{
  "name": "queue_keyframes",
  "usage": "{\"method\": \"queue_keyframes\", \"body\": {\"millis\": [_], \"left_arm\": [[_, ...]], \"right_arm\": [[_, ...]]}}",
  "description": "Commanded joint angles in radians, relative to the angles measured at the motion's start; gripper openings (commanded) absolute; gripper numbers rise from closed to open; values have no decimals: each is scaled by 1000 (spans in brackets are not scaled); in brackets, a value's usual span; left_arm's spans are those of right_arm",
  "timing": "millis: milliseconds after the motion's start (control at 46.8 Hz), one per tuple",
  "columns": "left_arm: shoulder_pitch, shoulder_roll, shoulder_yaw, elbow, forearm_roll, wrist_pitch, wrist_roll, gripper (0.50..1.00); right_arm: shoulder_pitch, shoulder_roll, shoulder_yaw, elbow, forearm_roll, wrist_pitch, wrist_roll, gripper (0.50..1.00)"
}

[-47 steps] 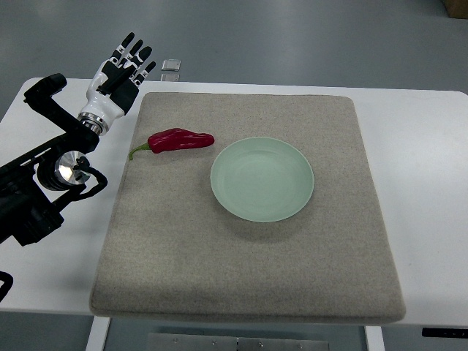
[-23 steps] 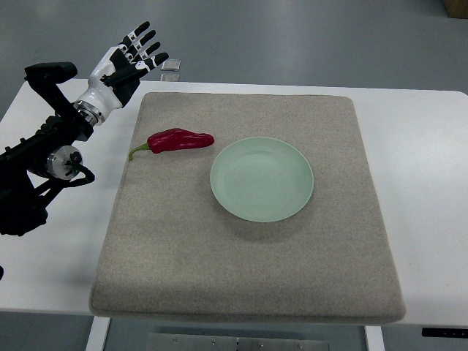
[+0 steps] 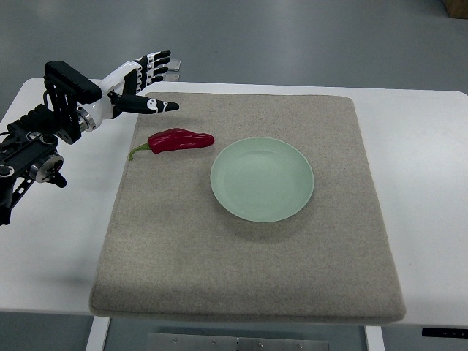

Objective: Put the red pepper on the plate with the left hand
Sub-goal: 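Swing the left hand over the red pepper with fingers open, then close the left hand fingers around the red pepper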

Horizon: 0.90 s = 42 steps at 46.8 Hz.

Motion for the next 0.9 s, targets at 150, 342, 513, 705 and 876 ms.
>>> {"method": "queue_keyframes", "body": {"millis": [150, 342, 513, 705, 876], "left_arm": [[3, 13, 4, -1, 187, 57, 2, 994], [8, 13, 5, -15, 367, 92, 14, 990], [9, 13, 5, -38, 454, 100, 37, 986], [2, 11, 5, -43, 579, 100, 37, 975], [-6, 11, 4, -41, 684, 102, 41, 943]], "right_arm": [[0, 0, 0, 0, 0, 0, 0, 928], [0, 0, 0, 0, 0, 0, 0, 928], [0, 0, 0, 0, 0, 0, 0, 928], [0, 0, 0, 0, 0, 0, 0, 928], [0, 0, 0, 0, 0, 0, 0, 928]]}}
